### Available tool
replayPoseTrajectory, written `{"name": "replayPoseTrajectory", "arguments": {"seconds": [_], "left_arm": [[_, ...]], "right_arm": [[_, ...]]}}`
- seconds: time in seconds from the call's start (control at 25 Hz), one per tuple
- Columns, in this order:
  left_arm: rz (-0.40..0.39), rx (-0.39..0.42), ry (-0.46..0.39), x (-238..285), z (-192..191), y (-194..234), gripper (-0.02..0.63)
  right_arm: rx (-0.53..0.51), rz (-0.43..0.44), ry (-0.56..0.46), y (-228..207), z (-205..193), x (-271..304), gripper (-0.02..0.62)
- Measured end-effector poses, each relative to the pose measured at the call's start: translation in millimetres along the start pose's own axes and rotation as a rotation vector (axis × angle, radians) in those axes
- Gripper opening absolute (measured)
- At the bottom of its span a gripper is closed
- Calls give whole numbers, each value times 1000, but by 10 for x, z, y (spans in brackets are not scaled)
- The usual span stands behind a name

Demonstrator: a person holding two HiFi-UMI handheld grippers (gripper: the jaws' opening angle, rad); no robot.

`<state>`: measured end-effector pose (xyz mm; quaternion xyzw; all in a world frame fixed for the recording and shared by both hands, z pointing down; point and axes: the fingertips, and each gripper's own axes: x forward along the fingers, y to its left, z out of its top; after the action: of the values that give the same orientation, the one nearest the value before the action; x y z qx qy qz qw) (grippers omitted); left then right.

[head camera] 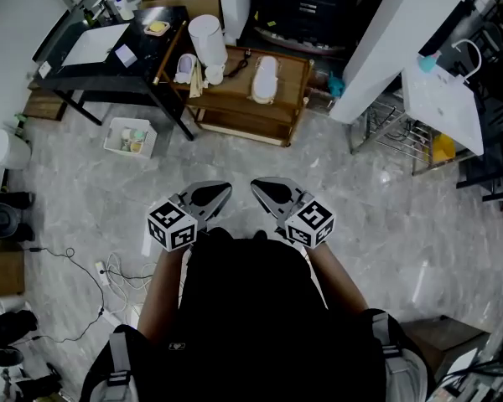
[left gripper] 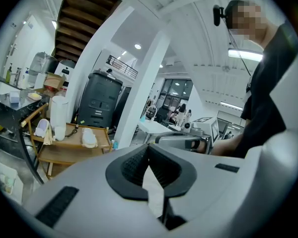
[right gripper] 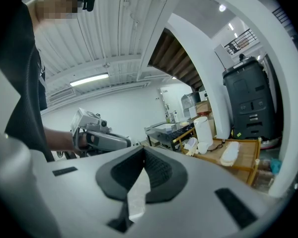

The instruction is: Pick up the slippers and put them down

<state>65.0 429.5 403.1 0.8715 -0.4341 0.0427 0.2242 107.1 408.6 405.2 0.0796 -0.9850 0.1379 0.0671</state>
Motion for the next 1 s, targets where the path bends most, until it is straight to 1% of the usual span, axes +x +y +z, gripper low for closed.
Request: {"name": "replayPoseTrajectory", "arguments": {"seconds": [0.2, 0.4, 0.6, 0.72, 0.84, 1.0], "left_arm": [[-4, -1, 8, 9, 26, 78, 12], [-29, -8, 14, -15, 69, 292, 12], [-84, -15, 30, 23, 119, 614, 12], [-123, -7, 31, 85, 230, 831, 12], [-173, 8, 37, 170, 351, 1007, 12], [-244, 15, 60, 279, 413, 1189, 12]], "right_arm": [[10, -1, 3, -84, 11, 99, 8], [-7, -38, 15, -189, 39, 300, 8], [-7, -104, 22, -329, 93, 533, 8], [-8, -136, 25, -427, 146, 679, 8], [-8, -182, 28, -573, 201, 802, 8], [-3, -251, 28, -717, 253, 901, 8]]}}
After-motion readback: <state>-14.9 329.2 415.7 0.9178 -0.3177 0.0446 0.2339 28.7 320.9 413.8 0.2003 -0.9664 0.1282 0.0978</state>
